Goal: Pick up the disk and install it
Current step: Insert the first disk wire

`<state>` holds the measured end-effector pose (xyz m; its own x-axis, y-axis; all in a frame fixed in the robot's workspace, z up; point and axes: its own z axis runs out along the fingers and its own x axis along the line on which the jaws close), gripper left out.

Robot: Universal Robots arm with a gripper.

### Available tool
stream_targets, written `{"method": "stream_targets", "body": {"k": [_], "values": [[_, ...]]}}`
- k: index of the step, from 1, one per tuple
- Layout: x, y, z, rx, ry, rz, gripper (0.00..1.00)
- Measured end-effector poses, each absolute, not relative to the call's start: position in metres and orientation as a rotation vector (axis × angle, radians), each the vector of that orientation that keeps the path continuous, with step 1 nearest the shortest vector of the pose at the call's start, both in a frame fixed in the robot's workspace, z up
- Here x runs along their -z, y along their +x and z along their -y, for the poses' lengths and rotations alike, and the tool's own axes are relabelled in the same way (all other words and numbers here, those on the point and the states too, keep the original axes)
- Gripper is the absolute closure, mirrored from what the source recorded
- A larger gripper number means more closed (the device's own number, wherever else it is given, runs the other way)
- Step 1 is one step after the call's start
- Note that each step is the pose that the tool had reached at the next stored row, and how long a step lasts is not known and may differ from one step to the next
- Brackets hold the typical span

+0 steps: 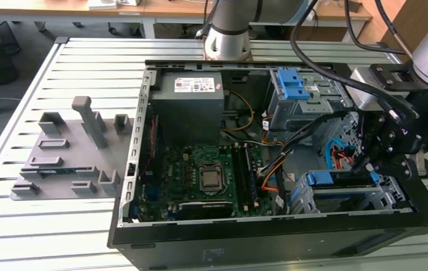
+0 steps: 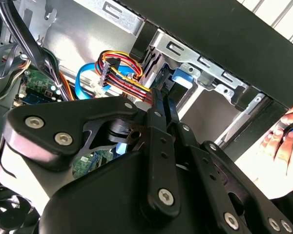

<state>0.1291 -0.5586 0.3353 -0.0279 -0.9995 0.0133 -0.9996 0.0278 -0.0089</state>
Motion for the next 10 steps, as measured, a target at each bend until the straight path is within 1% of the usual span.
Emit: {"method": "stream_targets", "body": {"k": [10], "values": [[-0.3353, 0.1291, 0.5582, -0.024, 2.188, 2.250, 0.84]]}}
